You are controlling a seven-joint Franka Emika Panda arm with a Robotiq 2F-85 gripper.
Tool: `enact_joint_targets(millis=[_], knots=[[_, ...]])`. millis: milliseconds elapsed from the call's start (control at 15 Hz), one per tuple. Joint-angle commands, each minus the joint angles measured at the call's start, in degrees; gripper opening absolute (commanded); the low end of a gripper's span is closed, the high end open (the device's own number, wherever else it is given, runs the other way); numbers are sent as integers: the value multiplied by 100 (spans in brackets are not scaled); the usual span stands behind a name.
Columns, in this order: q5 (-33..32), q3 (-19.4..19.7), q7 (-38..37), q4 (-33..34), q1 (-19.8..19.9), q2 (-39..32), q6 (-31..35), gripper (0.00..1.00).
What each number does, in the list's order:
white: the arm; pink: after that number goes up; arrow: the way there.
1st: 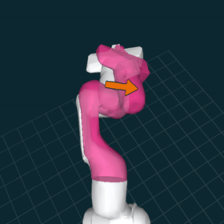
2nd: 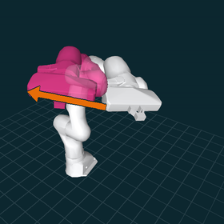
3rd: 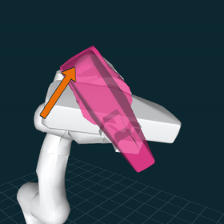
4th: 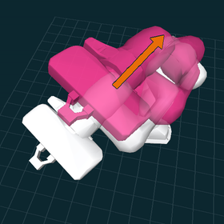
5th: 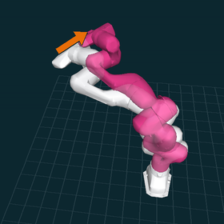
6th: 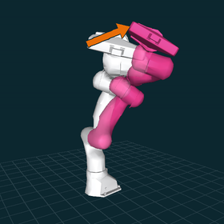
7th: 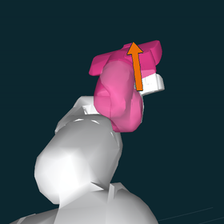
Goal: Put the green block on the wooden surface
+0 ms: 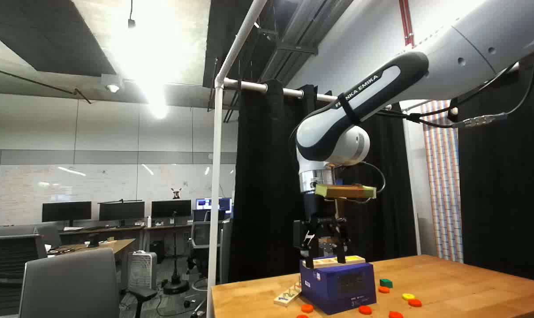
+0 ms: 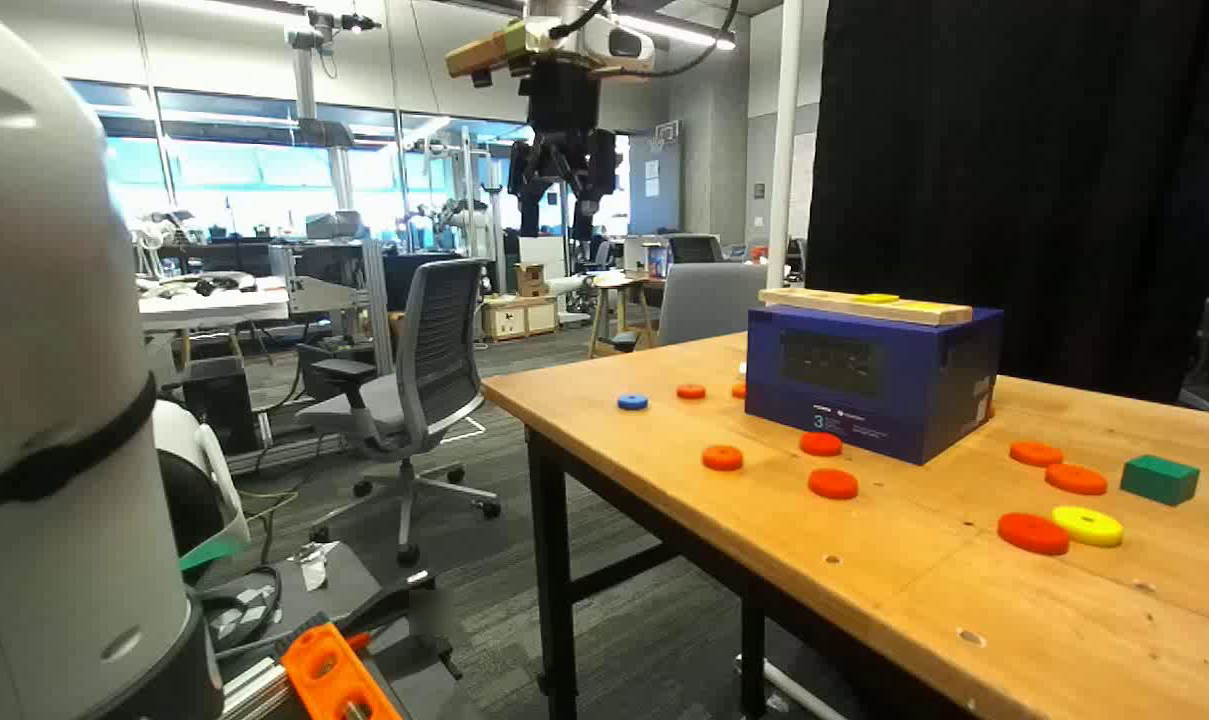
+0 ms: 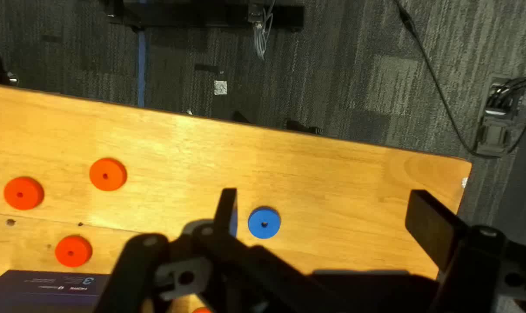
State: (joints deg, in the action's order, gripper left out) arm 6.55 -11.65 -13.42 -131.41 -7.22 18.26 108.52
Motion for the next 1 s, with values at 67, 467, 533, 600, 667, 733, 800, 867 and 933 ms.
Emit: enact_joint_targets(millis=[67,467,533,600,667,733,800,867,933], knots=[[-11,31,-8,50,-33,-1,-8,100],[-11,30,-7,68,-33,5,-8,100],[-42,28,-45,47,-17,22,18,100],[-123,20,-113,-3,11,97,52,100],[-217,16,-175,-40,42,149,90,100],[-303,24,-214,-58,70,178,104,100],[-408,37,-277,-88,112,258,113,100],[-497,50,-346,-114,151,308,133,100],[-607,74,-422,-144,204,369,169,100]])
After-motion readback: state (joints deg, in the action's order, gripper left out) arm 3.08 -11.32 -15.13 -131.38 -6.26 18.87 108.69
